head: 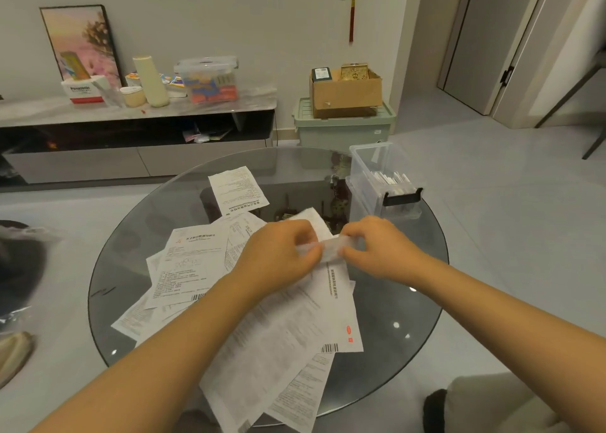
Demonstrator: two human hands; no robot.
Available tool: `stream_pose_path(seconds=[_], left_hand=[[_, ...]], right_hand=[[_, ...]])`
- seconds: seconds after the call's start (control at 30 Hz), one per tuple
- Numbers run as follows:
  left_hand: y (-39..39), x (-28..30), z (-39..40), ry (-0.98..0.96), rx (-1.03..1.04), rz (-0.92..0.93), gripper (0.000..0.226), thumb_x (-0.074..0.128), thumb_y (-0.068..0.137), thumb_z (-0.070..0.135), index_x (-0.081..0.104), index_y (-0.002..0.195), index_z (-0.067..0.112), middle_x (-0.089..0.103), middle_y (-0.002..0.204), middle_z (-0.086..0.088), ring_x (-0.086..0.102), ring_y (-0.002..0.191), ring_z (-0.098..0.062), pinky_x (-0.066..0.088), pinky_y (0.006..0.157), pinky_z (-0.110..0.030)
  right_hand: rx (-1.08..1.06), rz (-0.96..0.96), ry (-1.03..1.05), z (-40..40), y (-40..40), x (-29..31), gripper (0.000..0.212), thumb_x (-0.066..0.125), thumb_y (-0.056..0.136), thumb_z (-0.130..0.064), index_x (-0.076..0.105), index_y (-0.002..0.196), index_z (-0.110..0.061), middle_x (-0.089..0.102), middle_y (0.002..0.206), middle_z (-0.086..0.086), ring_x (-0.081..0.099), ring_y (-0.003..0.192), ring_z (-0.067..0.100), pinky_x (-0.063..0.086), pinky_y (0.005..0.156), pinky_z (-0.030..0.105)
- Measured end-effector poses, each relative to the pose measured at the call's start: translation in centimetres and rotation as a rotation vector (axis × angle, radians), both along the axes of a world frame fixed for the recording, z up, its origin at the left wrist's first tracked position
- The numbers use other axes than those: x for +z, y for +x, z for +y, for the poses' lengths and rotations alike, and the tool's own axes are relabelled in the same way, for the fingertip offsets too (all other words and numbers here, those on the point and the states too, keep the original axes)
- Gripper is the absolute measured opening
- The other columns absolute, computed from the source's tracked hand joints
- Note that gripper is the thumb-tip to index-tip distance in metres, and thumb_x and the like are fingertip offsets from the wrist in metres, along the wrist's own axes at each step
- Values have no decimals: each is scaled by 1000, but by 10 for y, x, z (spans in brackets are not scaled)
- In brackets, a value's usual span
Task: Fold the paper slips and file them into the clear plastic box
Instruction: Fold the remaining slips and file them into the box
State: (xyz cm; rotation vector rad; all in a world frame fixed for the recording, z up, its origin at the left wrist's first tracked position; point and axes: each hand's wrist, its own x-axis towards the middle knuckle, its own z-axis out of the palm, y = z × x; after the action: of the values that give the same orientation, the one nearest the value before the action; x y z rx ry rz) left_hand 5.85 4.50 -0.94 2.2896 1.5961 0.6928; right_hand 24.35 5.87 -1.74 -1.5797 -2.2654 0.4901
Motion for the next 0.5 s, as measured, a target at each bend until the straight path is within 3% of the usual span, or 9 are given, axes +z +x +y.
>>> stream_pose_path(seconds=[0.1,0.2,0.27,0.37,0.5], left_hand=[[-11,8,-12,-246,30,-172,12,68,82,34,58,81,28,65,84,12,61,80,-5,45,66,-19],[-20,8,-19,-376,85,-256,14,69,83,28,63,95,26,67,94,11,64,88,-8,53,78,-27],[-23,3,-22,-439,128,-285,13,69,83,25,64,94,23,69,94,6,65,88,-12,55,82,-34],[-24,-7,-27,-448,194,-260,17,68,83,26,58,97,22,66,98,5,63,87,-11,56,78,-32],[-20,-17,-29,-336,235,-222,51,67,85,33,39,127,26,54,113,9,55,87,-3,47,68,-16]], right_hand=[[24,177,-226,-13,8,12,5,55,90,-19,60,91,-18,61,89,-4,58,83,14,46,68,23],[9,244,-320,-20,11,15,4,54,91,-23,56,89,-20,64,99,2,61,90,16,50,77,30],[-28,276,-344,-21,9,12,7,56,91,-28,55,95,-22,65,102,0,63,93,15,54,83,34],[-47,281,-373,-22,2,8,35,65,85,-30,47,114,-25,60,109,-8,61,94,8,55,79,27],[-57,114,-345,-21,-8,1,74,72,77,-33,29,136,-24,48,126,-4,53,104,14,49,80,25]])
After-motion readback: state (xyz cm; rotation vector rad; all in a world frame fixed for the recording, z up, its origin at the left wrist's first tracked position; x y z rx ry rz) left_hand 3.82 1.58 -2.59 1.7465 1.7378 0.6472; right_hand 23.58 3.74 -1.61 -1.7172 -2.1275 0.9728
